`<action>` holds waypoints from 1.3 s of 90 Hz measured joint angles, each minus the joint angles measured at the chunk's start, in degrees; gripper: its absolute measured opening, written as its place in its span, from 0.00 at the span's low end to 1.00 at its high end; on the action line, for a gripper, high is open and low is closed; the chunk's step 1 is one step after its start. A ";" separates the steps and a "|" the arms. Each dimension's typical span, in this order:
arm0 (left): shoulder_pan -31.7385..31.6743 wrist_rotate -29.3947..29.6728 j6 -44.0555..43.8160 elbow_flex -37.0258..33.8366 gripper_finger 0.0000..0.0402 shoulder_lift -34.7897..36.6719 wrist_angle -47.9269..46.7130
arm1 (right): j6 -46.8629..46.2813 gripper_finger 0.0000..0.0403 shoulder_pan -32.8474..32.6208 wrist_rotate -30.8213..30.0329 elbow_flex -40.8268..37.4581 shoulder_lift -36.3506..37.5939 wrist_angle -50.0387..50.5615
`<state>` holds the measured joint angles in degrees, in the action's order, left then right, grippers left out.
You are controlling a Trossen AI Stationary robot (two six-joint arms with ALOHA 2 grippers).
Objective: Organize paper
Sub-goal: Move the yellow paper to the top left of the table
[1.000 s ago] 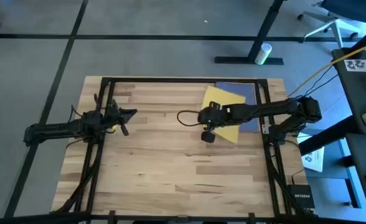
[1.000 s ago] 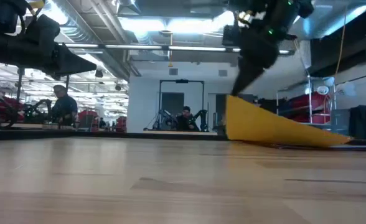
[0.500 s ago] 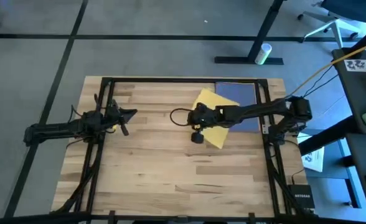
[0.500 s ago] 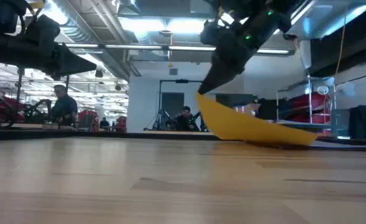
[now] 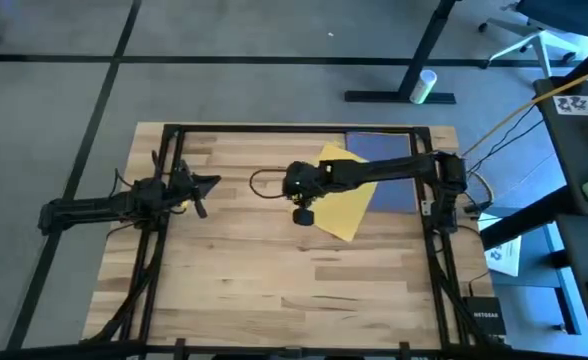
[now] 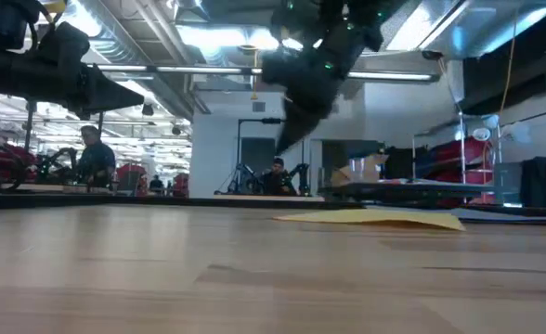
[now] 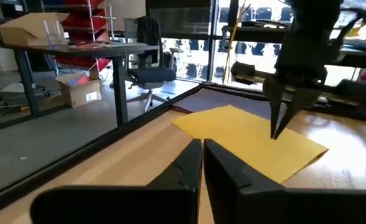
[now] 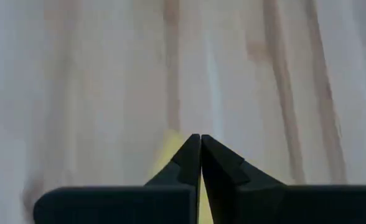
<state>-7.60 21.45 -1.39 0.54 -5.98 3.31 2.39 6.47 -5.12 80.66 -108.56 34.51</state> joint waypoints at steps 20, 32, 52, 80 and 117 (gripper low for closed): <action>0.02 0.02 -1.24 -0.02 0.00 -1.77 0.00 | -9.24 0.00 4.35 -7.41 -0.98 -0.01 5.65; 0.02 -0.02 -1.78 -0.02 0.00 -2.23 0.00 | -13.29 0.00 8.10 -7.39 -2.83 -0.01 6.16; 0.02 -0.02 -2.67 -0.02 0.00 -2.34 0.02 | -16.17 0.00 13.45 -4.31 -5.26 -0.58 7.50; 0.02 0.00 -3.10 -0.02 0.00 -2.90 0.08 | -16.94 0.00 16.16 2.04 -6.42 -4.49 8.56; 0.04 -1.18 -2.18 -0.02 0.00 -3.94 0.15 | -16.68 0.00 16.16 5.34 -0.73 -8.40 5.46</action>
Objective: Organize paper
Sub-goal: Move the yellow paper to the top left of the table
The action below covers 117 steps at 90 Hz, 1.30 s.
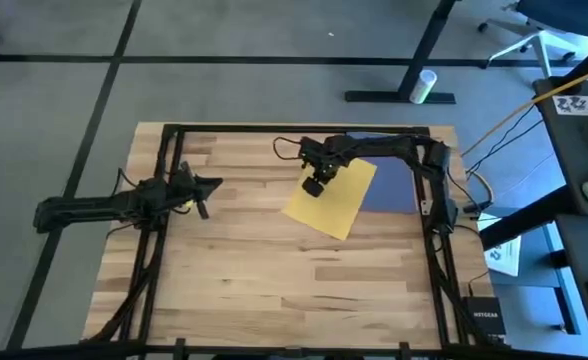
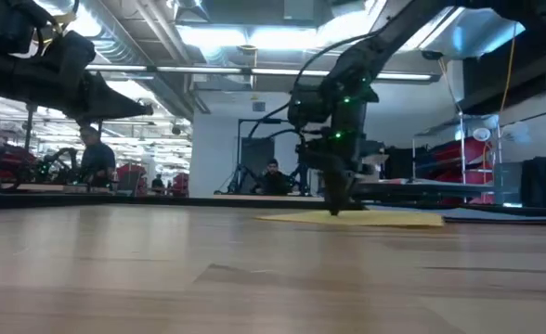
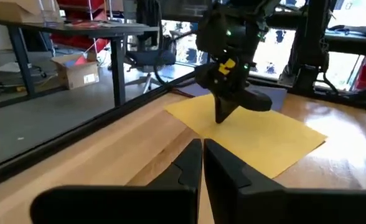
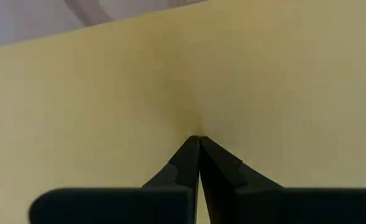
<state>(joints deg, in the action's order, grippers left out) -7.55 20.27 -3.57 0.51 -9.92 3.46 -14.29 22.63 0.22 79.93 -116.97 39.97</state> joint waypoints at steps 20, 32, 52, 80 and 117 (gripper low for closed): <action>0.00 -0.99 -0.42 0.01 0.00 -0.37 0.19 | 1.69 0.00 1.03 4.92 5.33 -3.22 0.28; 0.00 -4.74 -2.10 0.02 0.00 -1.17 2.41 | 7.02 0.00 0.41 6.17 9.37 -3.22 1.37; -1.12 -5.82 0.18 0.26 0.00 -7.76 11.68 | 13.60 0.00 -3.14 1.40 15.19 3.22 12.03; -4.45 -12.70 4.07 10.41 0.00 -26.44 12.44 | 12.05 0.00 -11.37 -5.28 8.40 14.68 13.61; -8.95 -21.63 11.49 30.64 0.00 -62.44 12.40 | 5.87 0.00 -14.72 -8.11 -16.88 30.16 -2.53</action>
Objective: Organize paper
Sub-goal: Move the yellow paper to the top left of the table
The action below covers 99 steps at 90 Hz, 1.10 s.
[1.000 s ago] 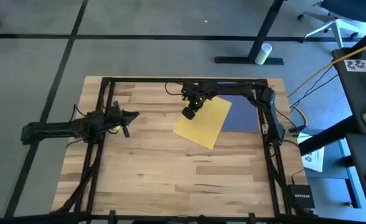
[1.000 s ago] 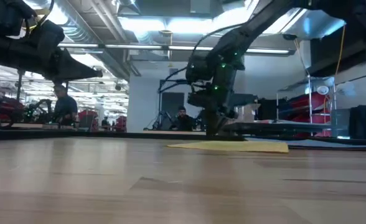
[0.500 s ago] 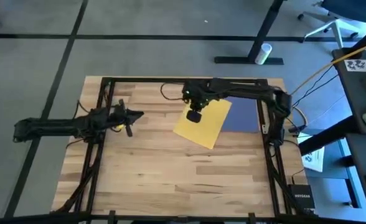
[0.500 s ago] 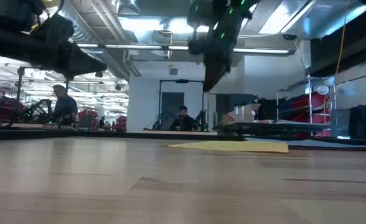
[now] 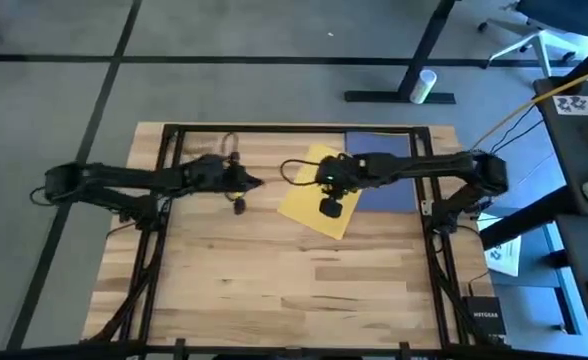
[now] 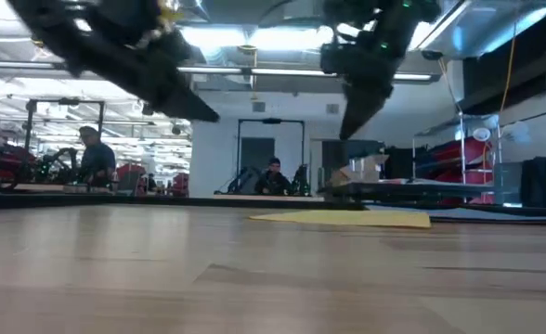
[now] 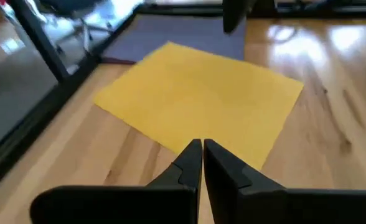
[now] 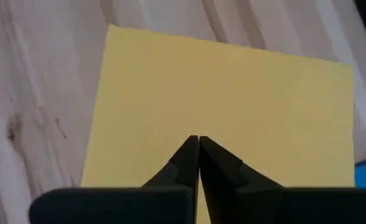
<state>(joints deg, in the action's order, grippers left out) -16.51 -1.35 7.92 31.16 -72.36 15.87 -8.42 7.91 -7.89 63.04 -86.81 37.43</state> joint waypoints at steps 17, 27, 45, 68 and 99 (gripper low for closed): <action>-1.78 -2.48 -0.14 10.28 0.00 -14.19 0.03 | -2.90 0.00 0.45 -2.76 -8.53 8.01 -4.81; -2.10 -4.02 -0.54 16.49 0.00 -22.07 -0.32 | -5.61 0.00 1.25 -6.26 -10.93 10.49 -4.22; -2.08 -4.14 1.54 26.99 0.00 -32.96 -4.53 | -7.23 0.00 3.03 -9.39 -11.82 11.94 -3.57; -2.55 -3.80 4.04 35.71 0.00 -40.31 -10.39 | -7.41 0.00 4.65 -9.71 -11.87 12.20 -1.20; -3.39 1.90 3.89 38.42 0.00 -44.69 -18.66 | -7.83 0.00 4.50 -9.67 -11.87 12.18 -0.53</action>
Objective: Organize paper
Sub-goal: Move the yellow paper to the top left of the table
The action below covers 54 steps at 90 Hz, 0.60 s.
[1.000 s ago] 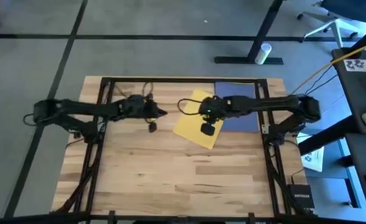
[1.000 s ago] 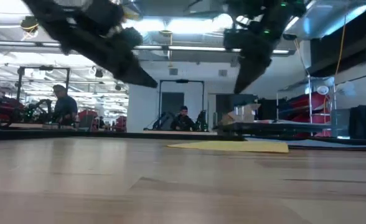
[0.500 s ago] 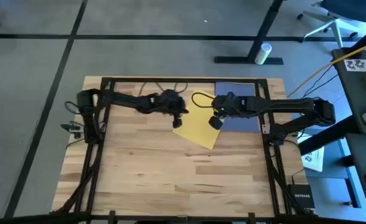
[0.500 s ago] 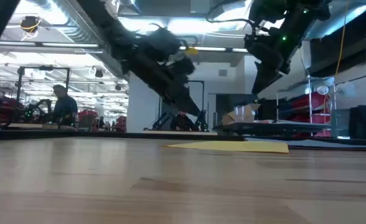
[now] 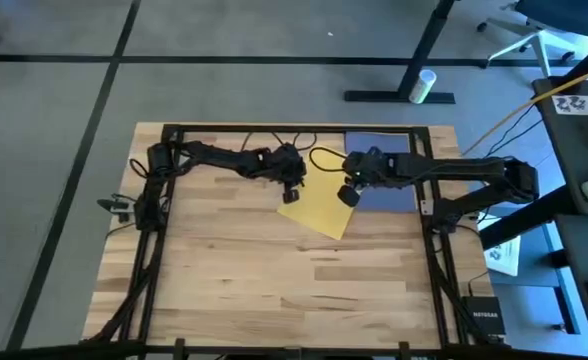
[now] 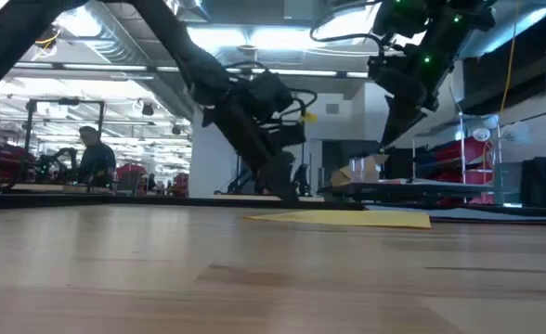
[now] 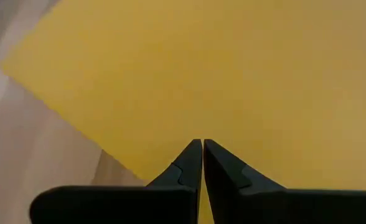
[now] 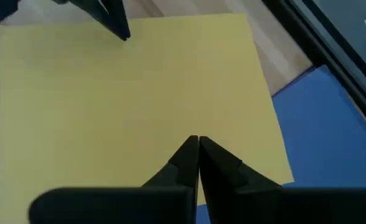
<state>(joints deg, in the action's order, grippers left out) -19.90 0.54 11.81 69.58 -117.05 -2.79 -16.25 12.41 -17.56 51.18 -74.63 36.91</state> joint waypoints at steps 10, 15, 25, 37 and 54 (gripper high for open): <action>-0.53 2.74 -1.33 0.15 0.00 0.18 -2.65 | -0.20 0.00 0.00 0.00 0.00 0.00 0.31; -0.93 3.08 -2.52 0.15 0.00 0.40 -4.07 | -0.22 0.00 -0.01 0.00 0.00 0.00 0.26; -1.31 3.31 -5.12 0.23 0.00 0.48 -6.10 | -0.26 0.00 -0.01 0.00 0.00 0.00 0.36; -1.25 4.98 -8.17 -0.51 0.00 0.69 -8.13 | -0.59 0.00 -0.01 0.00 0.00 0.00 0.78; -1.27 7.80 -11.39 -4.91 0.00 3.00 -8.55 | -0.66 0.00 -0.01 0.02 0.00 0.00 1.66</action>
<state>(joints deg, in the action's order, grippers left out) -21.17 8.34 0.42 64.68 -114.06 -11.33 -16.91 12.40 -17.54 51.18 -74.63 38.57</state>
